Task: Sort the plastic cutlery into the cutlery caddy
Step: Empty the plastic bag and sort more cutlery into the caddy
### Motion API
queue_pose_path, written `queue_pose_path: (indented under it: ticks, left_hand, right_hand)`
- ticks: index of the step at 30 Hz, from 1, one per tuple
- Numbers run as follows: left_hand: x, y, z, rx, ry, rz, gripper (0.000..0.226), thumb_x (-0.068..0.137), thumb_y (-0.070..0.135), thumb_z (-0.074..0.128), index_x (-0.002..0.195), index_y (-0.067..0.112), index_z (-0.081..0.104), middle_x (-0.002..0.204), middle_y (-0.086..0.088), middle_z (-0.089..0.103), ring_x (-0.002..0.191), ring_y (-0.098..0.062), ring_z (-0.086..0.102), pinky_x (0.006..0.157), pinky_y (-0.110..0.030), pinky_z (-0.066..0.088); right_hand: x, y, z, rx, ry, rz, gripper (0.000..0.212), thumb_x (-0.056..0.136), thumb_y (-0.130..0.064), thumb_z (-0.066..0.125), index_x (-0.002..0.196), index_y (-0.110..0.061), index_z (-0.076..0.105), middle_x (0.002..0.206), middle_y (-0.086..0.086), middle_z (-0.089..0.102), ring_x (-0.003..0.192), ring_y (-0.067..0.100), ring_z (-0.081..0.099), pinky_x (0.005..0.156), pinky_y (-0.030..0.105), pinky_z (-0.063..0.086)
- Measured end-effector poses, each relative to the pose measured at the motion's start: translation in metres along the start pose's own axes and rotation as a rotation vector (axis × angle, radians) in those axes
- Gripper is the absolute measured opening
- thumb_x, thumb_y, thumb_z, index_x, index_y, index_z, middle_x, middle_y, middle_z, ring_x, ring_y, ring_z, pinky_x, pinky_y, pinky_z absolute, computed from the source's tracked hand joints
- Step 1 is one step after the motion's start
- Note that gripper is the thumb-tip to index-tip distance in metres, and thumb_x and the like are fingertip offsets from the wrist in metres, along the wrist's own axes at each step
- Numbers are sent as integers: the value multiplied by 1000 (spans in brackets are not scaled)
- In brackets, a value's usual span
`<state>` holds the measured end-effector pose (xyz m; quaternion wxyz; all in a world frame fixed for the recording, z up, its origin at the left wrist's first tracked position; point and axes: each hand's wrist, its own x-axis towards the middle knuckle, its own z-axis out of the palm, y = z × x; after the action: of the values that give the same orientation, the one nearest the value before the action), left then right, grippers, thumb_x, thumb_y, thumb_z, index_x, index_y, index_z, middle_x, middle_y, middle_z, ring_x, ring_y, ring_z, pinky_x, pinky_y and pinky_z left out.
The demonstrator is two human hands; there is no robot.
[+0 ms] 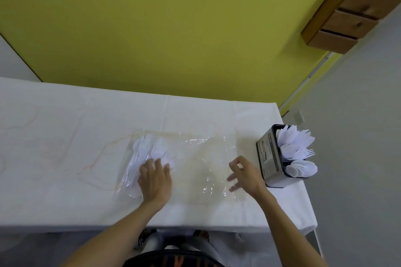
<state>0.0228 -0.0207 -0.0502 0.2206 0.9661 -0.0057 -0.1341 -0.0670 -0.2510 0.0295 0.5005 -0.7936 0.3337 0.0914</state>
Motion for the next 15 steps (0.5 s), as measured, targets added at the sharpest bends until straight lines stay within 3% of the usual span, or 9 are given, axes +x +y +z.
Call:
queue_pose_path:
  ticks: [1,3,5,7,8,11,13,15]
  left_hand:
    - [8,-4,-6,-15,114,-58,42,99,31,42,134,9,45,143,-18,37,130,-38,31,101,-53,35]
    - [29,-18,-21,-64,215,-273,39,97,26,46,129,3,48,137,-19,40,124,-39,34,96,-52,37]
    - [47,-33,-33,-67,156,-438,42,98,30,44,124,-3,50,134,-23,39,124,-40,32,96,-51,36]
    - [59,-46,-36,-40,71,-454,44,98,32,45,118,-6,53,128,-26,42,121,-40,34,94,-49,38]
    - [62,-51,-34,-38,62,-419,40,96,30,46,113,-6,55,124,-27,46,117,-41,37,91,-48,39]
    - [67,-53,-34,-203,100,-322,26,93,18,46,87,-4,56,93,-25,60,95,-42,55,78,-47,44]
    - [60,-41,-46,-415,143,-368,19,92,17,45,85,1,50,80,-18,57,81,-36,55,66,-39,41]
    - [54,-29,-60,-554,179,-420,16,90,19,45,90,4,52,82,-11,57,80,-31,51,67,-34,36]
  right_hand:
    - [5,-2,1,45,29,6,18,95,-23,53,90,-7,59,81,13,73,66,24,74,79,45,58]
    - [13,-7,2,380,43,89,18,92,-9,49,88,4,60,97,22,72,83,29,74,82,44,58]
    - [11,-11,0,636,-58,196,20,97,-19,49,101,-2,59,101,24,71,87,39,72,76,44,59]
    - [11,-10,1,475,-143,188,23,99,-34,52,111,-14,53,95,22,73,79,43,72,66,42,61]
    - [13,-7,3,453,-124,147,23,99,-31,53,111,-12,51,93,23,73,75,42,72,63,41,61]
    - [24,0,6,780,29,75,11,97,-15,56,99,-4,56,105,21,71,91,35,72,79,42,59]
    - [30,7,4,1042,-37,137,16,99,-18,52,88,-7,57,118,15,68,108,32,67,89,39,54]
    - [34,18,2,1144,-164,257,28,102,-28,41,87,-10,56,126,10,65,114,34,63,94,41,50]
